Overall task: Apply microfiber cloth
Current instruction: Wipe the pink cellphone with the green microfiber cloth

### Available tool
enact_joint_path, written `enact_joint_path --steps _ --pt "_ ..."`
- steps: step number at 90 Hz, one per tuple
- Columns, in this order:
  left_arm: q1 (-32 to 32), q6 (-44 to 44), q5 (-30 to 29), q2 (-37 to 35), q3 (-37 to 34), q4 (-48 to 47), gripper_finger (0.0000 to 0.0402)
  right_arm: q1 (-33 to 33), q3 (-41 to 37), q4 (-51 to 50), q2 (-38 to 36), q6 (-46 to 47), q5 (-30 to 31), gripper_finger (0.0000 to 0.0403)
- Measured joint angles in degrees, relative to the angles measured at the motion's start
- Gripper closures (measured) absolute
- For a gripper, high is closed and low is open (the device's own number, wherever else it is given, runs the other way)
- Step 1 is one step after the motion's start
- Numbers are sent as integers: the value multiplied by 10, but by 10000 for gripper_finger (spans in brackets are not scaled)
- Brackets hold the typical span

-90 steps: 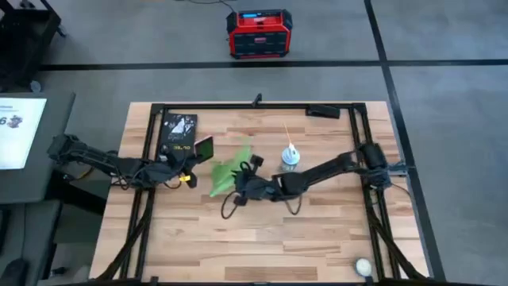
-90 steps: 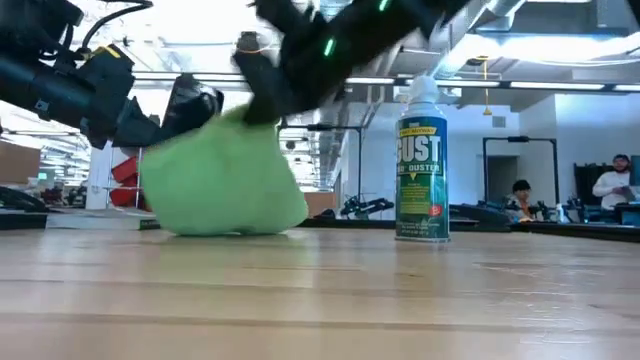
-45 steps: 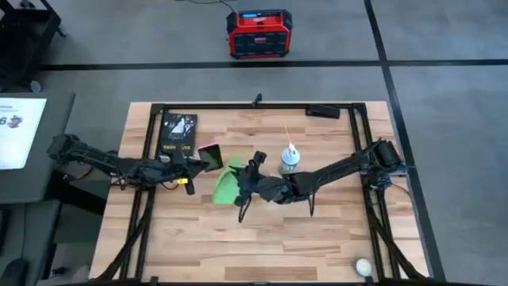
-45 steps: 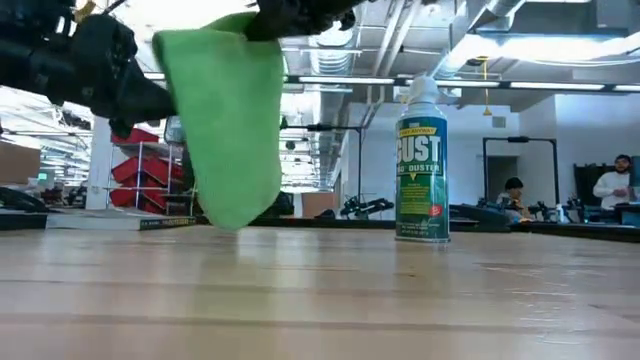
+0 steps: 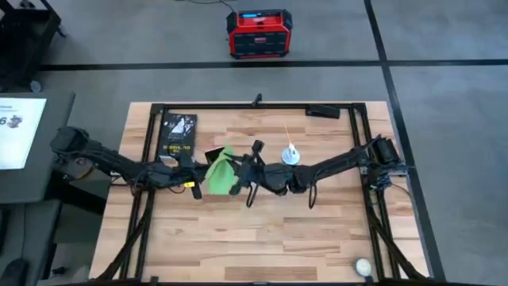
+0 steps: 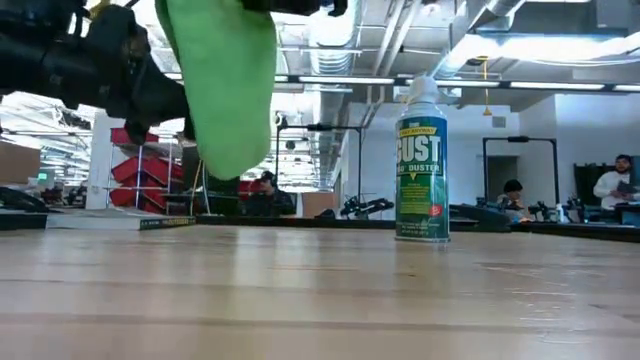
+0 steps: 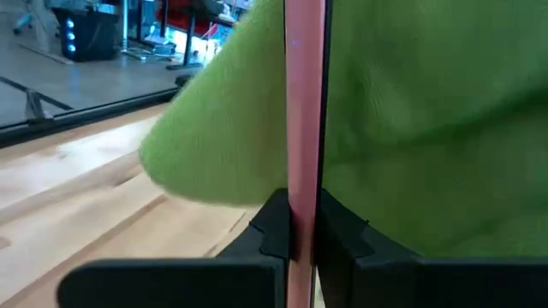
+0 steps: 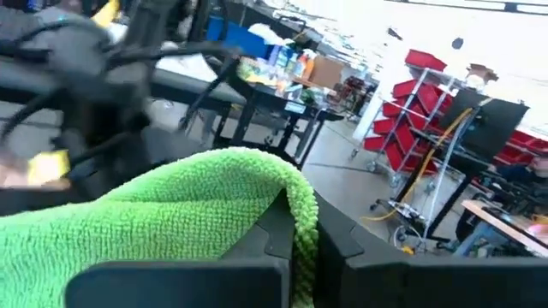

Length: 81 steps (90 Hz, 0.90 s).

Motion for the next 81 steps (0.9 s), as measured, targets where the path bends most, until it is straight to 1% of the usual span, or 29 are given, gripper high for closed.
enact_joint_path --steps 7,15,29,44,62,69,81 --pt "0 3 -19 28 7 15 396 -6 0 5 0 3 -14 403" --pt "0 24 -30 49 22 27 396 -10 0 0 1 8 -16 403" --pt "1 67 -37 55 50 24 396 -10 0 -42 1 40 -16 403" --pt "2 81 -47 53 55 20 396 -7 0 -128 7 116 -16 403" --pt "2 80 -47 53 55 20 396 8 0 -196 46 201 -22 403" --pt "2 80 -47 53 55 18 396 13 0 -192 59 202 -20 403" --pt "2 66 -47 53 55 -4 396 14 0 -142 60 167 -14 403"
